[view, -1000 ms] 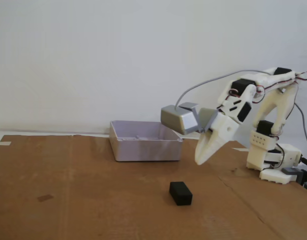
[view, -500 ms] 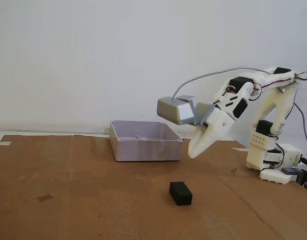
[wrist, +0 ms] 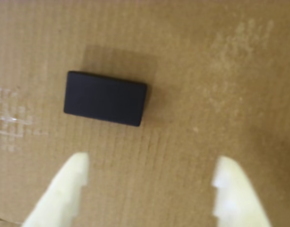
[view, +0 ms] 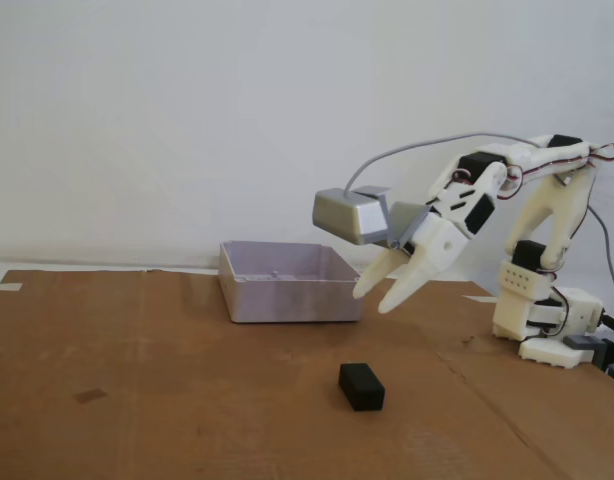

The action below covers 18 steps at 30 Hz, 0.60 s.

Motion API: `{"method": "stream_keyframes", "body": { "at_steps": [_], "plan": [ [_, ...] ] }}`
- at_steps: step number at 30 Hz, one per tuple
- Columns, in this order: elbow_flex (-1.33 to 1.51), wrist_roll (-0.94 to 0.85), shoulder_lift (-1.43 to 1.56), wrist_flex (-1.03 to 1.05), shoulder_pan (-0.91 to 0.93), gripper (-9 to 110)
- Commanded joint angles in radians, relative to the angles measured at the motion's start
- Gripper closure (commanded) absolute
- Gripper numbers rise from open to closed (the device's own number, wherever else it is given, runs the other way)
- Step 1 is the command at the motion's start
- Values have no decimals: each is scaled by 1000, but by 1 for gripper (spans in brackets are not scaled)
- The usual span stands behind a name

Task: Grasp a block and put it in the box.

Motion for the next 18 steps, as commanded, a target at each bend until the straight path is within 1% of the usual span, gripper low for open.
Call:
{"method": "stream_keyframes", "body": {
  "at_steps": [1,12,18],
  "plan": [
    [-112,2,25,-46,-6,63],
    [-118,-11,-5,-46,-52,64],
    [-219,-12,-98,-44,-67,64]
  ]
}}
